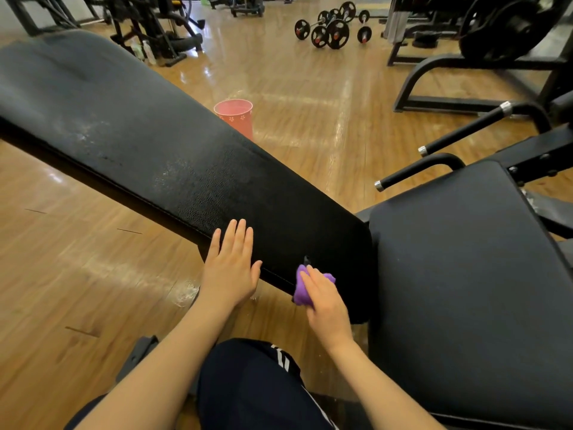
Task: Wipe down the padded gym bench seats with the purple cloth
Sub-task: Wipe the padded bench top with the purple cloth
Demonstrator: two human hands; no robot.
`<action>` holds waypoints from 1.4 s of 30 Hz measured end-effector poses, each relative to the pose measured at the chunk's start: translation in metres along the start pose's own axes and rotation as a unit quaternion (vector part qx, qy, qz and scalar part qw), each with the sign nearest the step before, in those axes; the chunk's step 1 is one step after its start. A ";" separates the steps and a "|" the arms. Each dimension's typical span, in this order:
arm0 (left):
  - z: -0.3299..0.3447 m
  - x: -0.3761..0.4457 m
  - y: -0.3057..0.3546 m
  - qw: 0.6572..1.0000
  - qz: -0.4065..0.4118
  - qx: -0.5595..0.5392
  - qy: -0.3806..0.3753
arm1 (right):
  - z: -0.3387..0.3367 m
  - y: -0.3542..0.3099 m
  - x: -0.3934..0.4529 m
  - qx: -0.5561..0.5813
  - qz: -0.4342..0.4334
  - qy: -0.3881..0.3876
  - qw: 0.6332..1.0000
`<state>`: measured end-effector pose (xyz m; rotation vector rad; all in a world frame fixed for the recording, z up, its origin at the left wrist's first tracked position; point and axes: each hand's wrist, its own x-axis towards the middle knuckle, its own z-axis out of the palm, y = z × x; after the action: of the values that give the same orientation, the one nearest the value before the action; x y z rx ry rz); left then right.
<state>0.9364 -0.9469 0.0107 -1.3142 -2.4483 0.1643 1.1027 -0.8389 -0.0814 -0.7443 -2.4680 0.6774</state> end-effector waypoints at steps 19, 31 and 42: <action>-0.005 -0.004 0.003 0.999 -0.006 0.020 -0.032 | 0.000 -0.005 0.014 -0.010 -0.035 0.012 0.999; -0.015 -0.004 -0.001 0.999 0.006 0.004 -0.049 | -0.018 -0.019 0.005 0.047 0.027 0.008 0.999; -0.039 0.002 -0.096 0.997 0.056 0.020 -0.040 | 0.004 -0.063 0.043 0.055 -0.021 -0.048 0.997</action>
<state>0.8743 -1.0019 0.0732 -1.4551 -2.4230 0.2996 1.0453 -0.8604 -0.0365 -0.6304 -2.5016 0.8435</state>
